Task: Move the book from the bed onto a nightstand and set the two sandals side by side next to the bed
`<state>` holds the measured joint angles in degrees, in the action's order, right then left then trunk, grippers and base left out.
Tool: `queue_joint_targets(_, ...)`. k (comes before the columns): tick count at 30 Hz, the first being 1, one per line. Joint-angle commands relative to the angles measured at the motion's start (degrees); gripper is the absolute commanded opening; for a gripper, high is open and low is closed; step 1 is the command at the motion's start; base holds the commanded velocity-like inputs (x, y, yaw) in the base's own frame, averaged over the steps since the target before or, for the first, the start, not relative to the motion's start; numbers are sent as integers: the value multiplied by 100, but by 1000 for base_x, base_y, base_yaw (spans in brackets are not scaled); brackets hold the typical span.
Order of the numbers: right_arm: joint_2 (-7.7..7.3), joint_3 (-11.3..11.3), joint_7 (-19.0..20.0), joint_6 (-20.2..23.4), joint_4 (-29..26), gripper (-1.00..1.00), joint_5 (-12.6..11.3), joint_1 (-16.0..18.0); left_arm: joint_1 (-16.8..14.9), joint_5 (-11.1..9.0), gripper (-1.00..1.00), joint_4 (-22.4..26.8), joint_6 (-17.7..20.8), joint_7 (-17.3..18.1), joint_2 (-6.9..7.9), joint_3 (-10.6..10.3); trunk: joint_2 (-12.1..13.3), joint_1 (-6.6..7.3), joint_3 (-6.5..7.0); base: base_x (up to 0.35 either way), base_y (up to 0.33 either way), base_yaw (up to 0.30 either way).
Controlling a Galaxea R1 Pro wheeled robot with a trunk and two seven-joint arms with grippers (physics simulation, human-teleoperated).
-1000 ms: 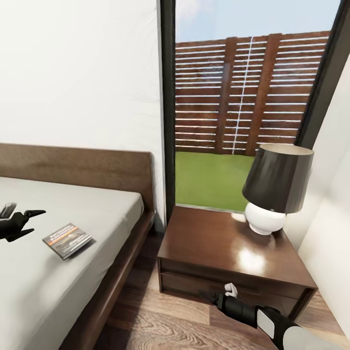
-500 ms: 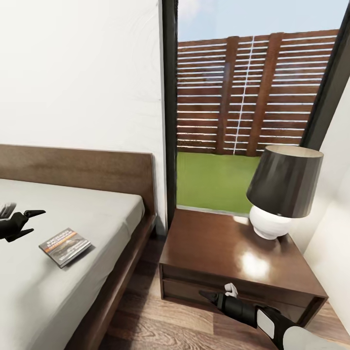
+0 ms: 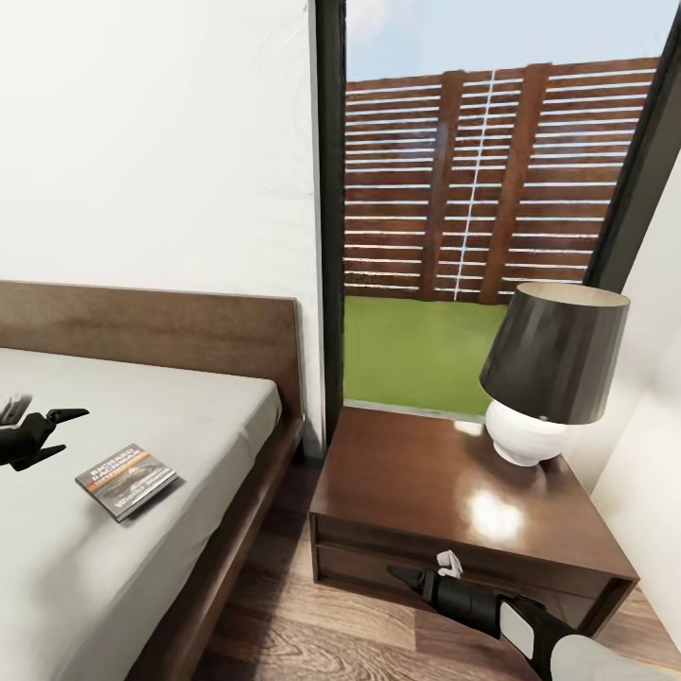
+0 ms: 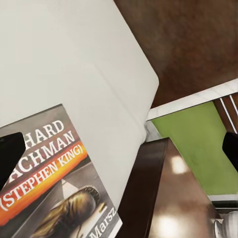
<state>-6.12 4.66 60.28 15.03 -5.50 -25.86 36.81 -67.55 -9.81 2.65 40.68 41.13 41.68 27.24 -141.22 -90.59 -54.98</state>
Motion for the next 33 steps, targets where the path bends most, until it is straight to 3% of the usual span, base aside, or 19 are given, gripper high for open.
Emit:
queue_joint_targets(1,-3,46,11,48,-4,100,-60,2,-4,-60,100,-1,36,0,1,-35,-2,1,-6,0,0,0)
queue_joint_targets(26,-3,21,12,61,-4,100,-74,2,-4,-56,100,-1,16,-96,-68,-62,-2,1,-6,0,0,0)
queue_joint_targets(33,-3,19,14,61,-4,100,-77,2,-4,-49,100,-1,-11,-117,-191,-54,-2,1,-6,0,0,0)
